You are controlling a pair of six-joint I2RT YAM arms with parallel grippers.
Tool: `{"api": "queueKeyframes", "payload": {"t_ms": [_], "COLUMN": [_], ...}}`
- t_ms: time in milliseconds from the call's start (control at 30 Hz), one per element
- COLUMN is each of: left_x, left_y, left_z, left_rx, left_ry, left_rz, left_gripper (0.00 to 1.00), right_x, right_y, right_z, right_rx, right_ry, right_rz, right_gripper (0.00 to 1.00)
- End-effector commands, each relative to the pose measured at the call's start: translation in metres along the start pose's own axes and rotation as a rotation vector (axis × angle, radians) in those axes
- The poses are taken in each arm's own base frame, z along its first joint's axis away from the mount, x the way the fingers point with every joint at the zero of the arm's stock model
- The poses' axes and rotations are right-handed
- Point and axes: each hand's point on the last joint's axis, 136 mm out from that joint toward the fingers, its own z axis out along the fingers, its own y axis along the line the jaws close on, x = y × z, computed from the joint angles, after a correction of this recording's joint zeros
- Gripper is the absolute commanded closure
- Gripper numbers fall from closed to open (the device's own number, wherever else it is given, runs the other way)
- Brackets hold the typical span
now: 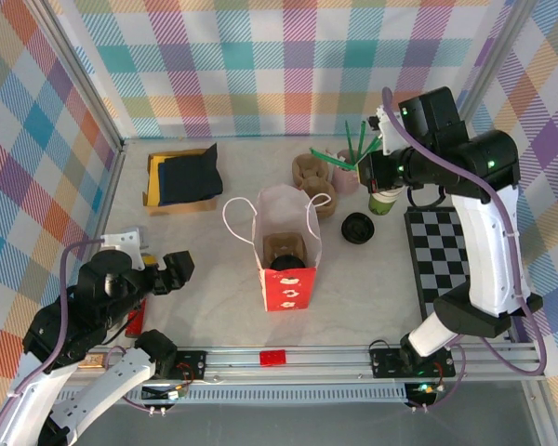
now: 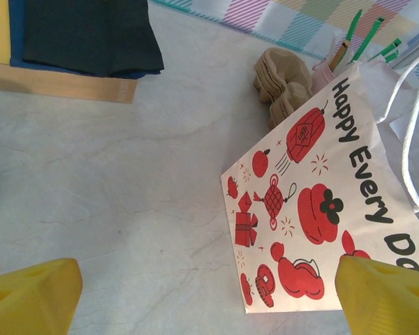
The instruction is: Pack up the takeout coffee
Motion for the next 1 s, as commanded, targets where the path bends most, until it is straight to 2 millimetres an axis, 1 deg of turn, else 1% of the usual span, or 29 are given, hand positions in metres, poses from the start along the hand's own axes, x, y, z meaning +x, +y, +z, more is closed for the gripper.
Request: {"api": "queueKeyframes", "payload": {"t_ms": [0, 200, 467, 567, 800, 967], "left_x": [-0.004, -0.005, -0.005, -0.005, -0.004, -0.002], "left_y": [-0.005, -0.007, -0.007, -0.008, -0.006, -0.005], "left_z": [0.004, 0.005, 0.007, 0.006, 0.006, 0.007], "left_rx": [0.016, 0.016, 0.015, 0.018, 0.015, 0.013], "left_ry": [-0.010, -0.006, -0.003, -0.005, -0.001, -0.001], "left_rz": [-0.003, 0.006, 0.008, 0.007, 0.011, 0.009], "left_gripper": [0.07, 0.07, 0.07, 0.07, 0.07, 0.07], "right_x": [0.008, 0.015, 0.024, 0.027, 0.038, 0.045], "right_y": [0.016, 0.039, 0.056, 0.061, 0.073, 0.074], "right_z": [-0.015, -0.024, -0.025, -0.021, -0.001, 0.009], "right_rx": [-0.049, -0.097, -0.108, -0.110, -0.103, -0.088], "right_ry": [0.004, 0.011, 0.024, 0.042, 0.125, 0.179], "right_rz": [0.006, -0.023, -0.071, -0.087, -0.115, -0.129], "right_gripper": [0.92, 0.92, 0.94, 0.94, 0.94, 0.94]}}
